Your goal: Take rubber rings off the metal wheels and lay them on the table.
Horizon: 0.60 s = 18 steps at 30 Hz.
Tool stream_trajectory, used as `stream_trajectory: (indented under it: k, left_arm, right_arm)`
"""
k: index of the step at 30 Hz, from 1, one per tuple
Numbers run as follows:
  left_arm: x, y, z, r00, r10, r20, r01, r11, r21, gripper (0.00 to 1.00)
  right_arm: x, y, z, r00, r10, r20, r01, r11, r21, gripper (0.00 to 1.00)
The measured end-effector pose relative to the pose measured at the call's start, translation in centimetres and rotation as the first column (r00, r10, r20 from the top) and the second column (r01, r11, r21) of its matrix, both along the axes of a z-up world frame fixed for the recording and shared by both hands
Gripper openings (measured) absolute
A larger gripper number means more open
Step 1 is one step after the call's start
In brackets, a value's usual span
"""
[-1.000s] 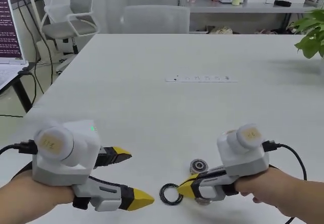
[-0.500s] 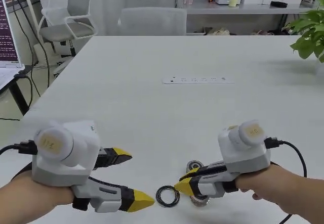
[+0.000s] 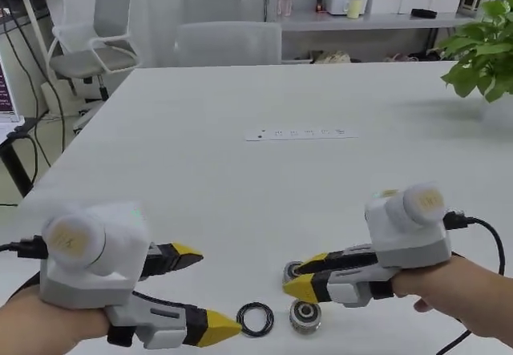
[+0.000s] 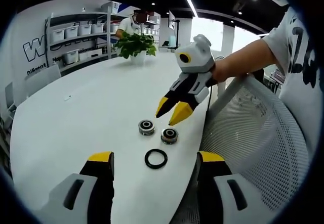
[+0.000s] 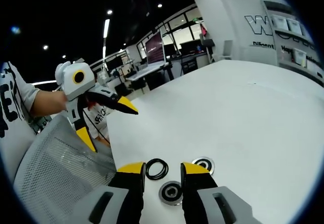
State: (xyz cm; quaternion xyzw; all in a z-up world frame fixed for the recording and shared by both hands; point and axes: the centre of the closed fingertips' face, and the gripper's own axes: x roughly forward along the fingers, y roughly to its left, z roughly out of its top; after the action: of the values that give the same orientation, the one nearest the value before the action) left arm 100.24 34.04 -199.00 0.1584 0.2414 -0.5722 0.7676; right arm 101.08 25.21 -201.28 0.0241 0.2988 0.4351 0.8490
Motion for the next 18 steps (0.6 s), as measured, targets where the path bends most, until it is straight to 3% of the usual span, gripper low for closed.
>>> stream_trajectory:
  k: [9,13,18]
  left_arm:
    - [-0.1,0.0,0.7,1.0,0.026,-0.009,-0.026,0.999,-0.031,0.64]
    - [-0.2,0.0,1.1,0.999,0.037,-0.011,-0.038,0.998,-0.045,0.65]
    - [-0.1,0.0,1.8,0.999,0.053,-0.007,-0.053,0.997,-0.063,0.65]
  right_arm:
    - [-0.3,-3.0,1.9,0.997,-0.068,0.049,0.067,0.998,0.015,0.37]
    - [-0.3,-4.4,2.9,0.992,-0.11,0.066,0.107,0.993,0.049,0.42]
    - [-0.7,-5.4,3.4,0.987,-0.127,0.102,0.123,0.992,0.04,0.49]
